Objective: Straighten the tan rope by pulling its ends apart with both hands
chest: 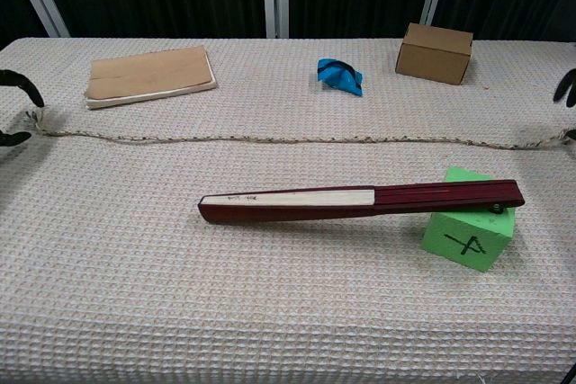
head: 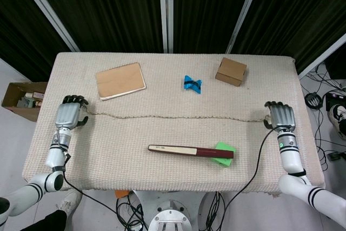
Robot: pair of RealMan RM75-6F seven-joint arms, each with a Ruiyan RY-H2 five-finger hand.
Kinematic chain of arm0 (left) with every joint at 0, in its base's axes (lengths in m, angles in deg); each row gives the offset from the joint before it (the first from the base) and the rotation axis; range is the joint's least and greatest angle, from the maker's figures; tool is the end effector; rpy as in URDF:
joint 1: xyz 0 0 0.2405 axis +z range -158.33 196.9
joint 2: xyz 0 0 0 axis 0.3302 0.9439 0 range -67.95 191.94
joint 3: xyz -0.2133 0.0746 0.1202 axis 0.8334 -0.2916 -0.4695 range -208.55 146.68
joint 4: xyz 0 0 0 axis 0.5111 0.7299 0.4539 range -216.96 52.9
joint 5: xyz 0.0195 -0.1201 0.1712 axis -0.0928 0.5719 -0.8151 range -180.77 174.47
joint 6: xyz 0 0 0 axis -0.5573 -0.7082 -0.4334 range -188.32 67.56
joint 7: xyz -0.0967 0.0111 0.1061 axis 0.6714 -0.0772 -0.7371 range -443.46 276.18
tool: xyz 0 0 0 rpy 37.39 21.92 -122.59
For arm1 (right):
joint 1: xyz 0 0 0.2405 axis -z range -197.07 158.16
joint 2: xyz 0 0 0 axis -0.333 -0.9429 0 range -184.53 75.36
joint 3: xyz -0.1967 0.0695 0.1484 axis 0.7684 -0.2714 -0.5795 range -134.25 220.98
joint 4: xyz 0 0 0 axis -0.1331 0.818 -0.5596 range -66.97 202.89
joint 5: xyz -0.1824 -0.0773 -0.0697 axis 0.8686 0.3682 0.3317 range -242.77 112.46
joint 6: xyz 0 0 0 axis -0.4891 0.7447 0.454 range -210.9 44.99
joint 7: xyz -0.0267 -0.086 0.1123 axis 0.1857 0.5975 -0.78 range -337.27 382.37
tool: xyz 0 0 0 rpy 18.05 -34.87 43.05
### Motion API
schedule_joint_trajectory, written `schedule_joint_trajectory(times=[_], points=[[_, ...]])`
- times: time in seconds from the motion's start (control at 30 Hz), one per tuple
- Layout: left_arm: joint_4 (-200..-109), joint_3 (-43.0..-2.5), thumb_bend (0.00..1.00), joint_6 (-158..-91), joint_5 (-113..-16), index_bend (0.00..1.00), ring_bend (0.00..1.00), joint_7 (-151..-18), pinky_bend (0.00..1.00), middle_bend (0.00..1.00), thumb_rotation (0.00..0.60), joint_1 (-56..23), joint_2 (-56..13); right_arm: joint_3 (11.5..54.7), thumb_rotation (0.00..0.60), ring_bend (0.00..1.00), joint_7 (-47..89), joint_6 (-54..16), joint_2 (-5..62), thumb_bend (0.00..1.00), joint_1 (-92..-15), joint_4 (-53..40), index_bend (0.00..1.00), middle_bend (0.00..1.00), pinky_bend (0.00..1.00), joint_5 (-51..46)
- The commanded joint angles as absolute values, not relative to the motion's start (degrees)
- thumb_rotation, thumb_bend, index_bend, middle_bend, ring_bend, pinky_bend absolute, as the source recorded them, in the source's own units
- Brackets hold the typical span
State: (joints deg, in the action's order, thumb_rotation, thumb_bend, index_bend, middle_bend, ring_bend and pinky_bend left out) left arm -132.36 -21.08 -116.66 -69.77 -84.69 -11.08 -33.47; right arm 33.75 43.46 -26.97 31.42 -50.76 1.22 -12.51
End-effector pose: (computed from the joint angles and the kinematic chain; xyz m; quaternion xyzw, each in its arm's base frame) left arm -0.3248 0.3540 0.0246 -0.6209 -0.4296 -0.3068 0.5795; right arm -0.3165 -0.3484 0.0524 0.6318 -0.4208 0.2254 0.6107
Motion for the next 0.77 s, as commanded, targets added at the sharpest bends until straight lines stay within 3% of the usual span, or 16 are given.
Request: schedule_joint_trajectory(times=[0.03, 0.2, 0.4, 0.6, 0.77], points=[[-137.2, -20.1, 0.25, -122.0, -70.8, 0.28, 0.11, -83.1, 0.11, 0.18, 0.600, -8.4, -29.6, 33.3, 0.600, 0.19, 45.0, -21.9, 25.5, 0.09, -48.6, -8.2, 0.05, 0.22, 0.37, -11.3], [-149.6, -21.3, 0.24, -130.6, -74.3, 0.28, 0.11, -79.9, 0.11, 0.18, 0.600, -2.3, -19.3, 33.5, 0.600, 0.19, 40.0, -13.2, 15.3, 0.09, -42.6, -19.5, 0.05, 0.22, 0.37, -5.9], [-160.0, -24.6, 0.21, -139.7, -78.9, 0.28, 0.11, -75.0, 0.11, 0.18, 0.600, 5.8, -8.8, 37.3, 0.600, 0.15, 29.0, -5.1, 5.3, 0.09, -33.7, -27.3, 0.05, 0.20, 0.32, 3.4], [-169.7, -28.6, 0.21, -147.7, -81.6, 0.28, 0.11, -77.6, 0.11, 0.18, 0.600, 13.1, -3.8, 41.0, 0.600, 0.14, 24.3, 3.4, 2.9, 0.12, -25.9, -29.0, 0.07, 0.19, 0.30, 9.1], [-174.3, -30.7, 0.21, -151.5, -83.8, 0.28, 0.11, -80.1, 0.11, 0.18, 0.600, 16.7, -3.0, 42.5, 0.600, 0.14, 22.9, 5.3, 4.1, 0.13, -23.4, -27.9, 0.09, 0.19, 0.30, 12.2]])
